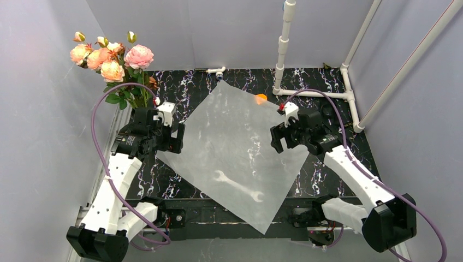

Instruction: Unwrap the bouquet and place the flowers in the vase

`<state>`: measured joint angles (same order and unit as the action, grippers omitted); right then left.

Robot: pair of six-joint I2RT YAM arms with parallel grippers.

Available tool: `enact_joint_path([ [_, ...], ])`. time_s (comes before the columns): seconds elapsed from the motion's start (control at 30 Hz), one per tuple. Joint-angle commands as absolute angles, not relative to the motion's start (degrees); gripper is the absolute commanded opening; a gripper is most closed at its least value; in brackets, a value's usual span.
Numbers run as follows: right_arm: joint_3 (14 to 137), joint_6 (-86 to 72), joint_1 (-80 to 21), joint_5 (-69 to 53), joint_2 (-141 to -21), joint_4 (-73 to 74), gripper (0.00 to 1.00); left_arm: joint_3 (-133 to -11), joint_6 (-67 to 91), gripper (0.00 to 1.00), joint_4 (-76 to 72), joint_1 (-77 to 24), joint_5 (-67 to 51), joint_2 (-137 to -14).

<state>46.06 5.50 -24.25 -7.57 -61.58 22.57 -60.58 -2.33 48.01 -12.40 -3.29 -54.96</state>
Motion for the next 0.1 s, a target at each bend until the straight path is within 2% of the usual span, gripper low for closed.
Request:
enact_joint_path([
  [0.0, 46.6, 6.6, -23.7, -6.8, -59.0, 20.8, 0.98, -61.2, -1.4, 0.98, 47.1, -12.5, -2.1, -54.5],
  [0.07, 46.7, 6.6, -23.4, -6.8, -58.8, 21.2, 0.98, -61.4, -1.6, 0.98, 46.9, -12.5, -2.4, -54.3],
])
